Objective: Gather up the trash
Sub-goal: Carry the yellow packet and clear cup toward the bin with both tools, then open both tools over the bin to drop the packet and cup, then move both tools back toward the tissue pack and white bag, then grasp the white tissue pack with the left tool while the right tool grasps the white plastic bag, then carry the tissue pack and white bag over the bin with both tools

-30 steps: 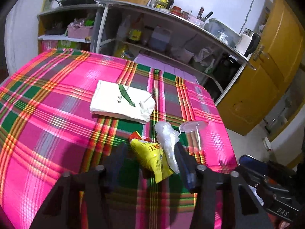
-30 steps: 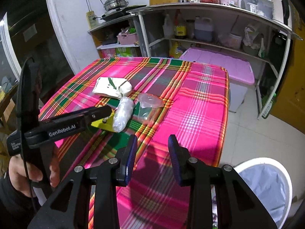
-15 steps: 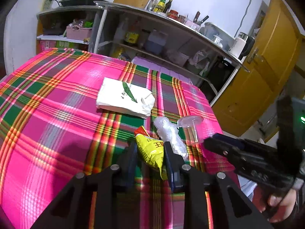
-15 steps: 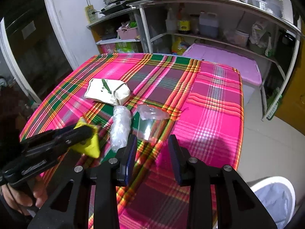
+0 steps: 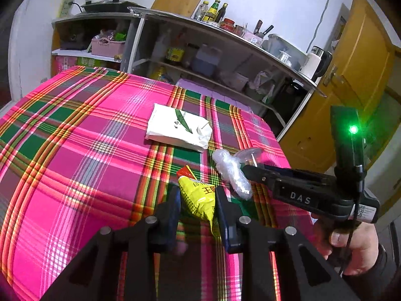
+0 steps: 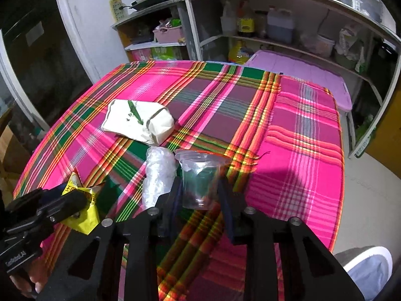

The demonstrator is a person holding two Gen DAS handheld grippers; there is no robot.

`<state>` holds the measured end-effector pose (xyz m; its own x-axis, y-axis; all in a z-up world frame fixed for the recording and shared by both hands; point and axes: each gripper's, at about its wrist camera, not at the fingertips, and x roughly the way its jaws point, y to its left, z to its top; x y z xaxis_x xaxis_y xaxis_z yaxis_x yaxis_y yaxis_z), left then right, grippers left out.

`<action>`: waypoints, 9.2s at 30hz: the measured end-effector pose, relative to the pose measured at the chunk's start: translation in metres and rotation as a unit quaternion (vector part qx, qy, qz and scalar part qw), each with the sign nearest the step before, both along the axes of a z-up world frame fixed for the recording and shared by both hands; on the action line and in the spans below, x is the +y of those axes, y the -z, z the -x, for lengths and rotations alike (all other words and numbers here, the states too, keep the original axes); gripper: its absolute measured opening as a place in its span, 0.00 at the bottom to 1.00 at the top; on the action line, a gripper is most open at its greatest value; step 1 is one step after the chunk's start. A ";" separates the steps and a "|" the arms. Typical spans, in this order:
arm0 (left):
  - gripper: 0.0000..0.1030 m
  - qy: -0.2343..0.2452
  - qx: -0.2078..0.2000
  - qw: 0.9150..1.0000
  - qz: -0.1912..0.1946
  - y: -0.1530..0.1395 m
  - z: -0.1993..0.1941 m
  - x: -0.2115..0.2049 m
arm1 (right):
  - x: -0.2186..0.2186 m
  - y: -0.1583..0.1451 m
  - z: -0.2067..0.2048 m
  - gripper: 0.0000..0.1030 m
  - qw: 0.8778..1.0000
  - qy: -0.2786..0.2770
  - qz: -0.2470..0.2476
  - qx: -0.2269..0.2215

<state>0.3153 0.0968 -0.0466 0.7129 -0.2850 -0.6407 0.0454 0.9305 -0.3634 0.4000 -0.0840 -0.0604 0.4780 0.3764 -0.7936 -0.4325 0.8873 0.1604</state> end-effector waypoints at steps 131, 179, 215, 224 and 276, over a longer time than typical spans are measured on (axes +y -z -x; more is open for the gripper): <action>0.44 0.148 -0.055 0.986 -0.045 -0.055 0.144 -0.168 | -0.185 -0.064 0.250 0.36 0.984 0.133 -0.091 -0.073; 0.44 0.012 -0.064 0.995 -0.075 -0.060 0.101 -0.008 | -0.040 -0.060 0.141 0.38 0.998 -0.012 -0.019 -0.057; 0.44 0.032 0.004 0.998 -0.057 -0.018 -0.069 0.042 | 0.016 0.004 0.031 0.24 0.999 -0.036 0.001 -0.010; 0.45 0.049 -0.016 0.996 -0.066 -0.016 -0.122 0.040 | -0.002 0.003 0.041 0.24 0.999 -0.034 -0.014 -0.004; 0.16 0.140 -0.058 0.986 -0.075 -0.048 0.056 -0.071 | -0.103 -0.044 0.154 0.24 0.995 0.058 -0.076 -0.036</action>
